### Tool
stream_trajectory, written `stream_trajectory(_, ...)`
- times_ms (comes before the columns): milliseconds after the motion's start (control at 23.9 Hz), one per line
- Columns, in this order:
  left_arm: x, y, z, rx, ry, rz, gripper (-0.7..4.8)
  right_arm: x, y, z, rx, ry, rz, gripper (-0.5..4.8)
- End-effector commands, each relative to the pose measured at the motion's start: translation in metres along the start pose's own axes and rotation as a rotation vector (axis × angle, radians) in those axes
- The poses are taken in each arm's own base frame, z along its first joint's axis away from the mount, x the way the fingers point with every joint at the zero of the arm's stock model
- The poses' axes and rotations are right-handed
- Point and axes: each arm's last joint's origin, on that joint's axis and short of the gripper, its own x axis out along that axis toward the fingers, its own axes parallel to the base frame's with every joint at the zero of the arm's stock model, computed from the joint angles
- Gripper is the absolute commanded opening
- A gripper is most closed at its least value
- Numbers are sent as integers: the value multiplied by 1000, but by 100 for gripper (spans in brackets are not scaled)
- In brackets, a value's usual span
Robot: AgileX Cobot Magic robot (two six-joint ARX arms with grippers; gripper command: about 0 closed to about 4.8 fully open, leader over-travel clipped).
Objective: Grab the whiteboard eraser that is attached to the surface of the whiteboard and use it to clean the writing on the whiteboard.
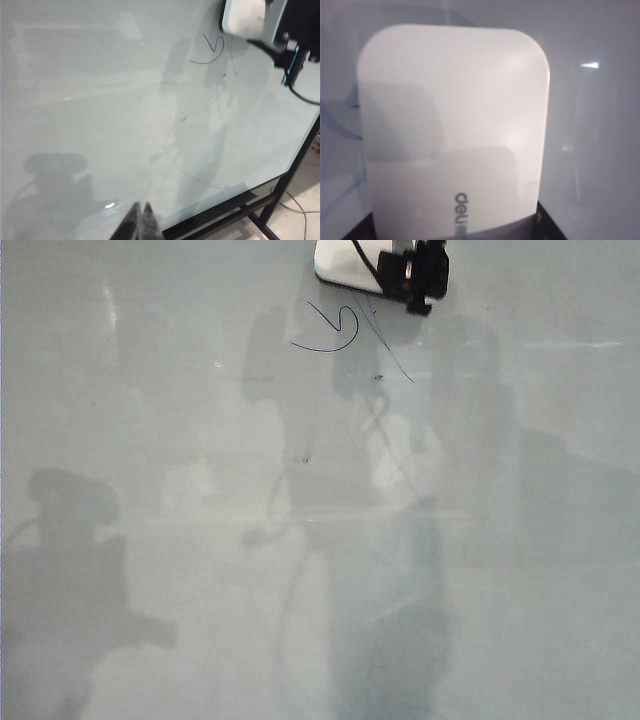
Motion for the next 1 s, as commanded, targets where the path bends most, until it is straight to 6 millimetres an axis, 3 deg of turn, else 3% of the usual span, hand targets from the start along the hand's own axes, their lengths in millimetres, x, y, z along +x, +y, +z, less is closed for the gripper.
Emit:
stream_trajectory(42, 0, 0, 1, 9, -8, -1, -2, 4, -16, 8, 44, -22, -66, 149)
stream_trajectory(251, 0, 0, 1, 9, -8, -1, -2, 21, 7, 16, 8, -2, 17, 149)
stream_trajectory(628, 0, 0, 1, 9, -8, -1, -2, 54, 84, 21, 1, 30, 229, 149)
stream_trajectory(1004, 0, 0, 1, 9, -8, -1, -2, 53, 95, 24, 37, 55, 278, 149)
